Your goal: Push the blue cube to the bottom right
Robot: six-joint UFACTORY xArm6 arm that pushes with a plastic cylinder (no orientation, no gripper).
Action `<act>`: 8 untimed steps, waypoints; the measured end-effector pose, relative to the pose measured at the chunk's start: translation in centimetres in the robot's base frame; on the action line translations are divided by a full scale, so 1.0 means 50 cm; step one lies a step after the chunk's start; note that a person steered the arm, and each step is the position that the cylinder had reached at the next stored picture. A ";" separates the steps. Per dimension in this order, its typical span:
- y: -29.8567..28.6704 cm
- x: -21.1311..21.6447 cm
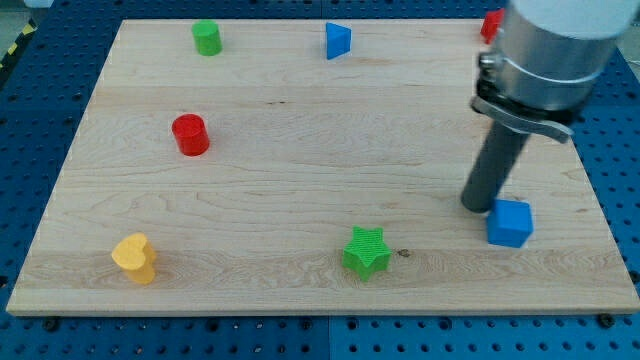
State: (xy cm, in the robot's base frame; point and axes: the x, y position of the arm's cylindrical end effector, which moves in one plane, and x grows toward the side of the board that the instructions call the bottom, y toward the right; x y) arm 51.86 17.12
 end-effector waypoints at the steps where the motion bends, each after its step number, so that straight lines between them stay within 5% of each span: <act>1: 0.008 0.006; 8: 0.011 0.057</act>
State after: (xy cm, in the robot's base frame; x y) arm 54.70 17.70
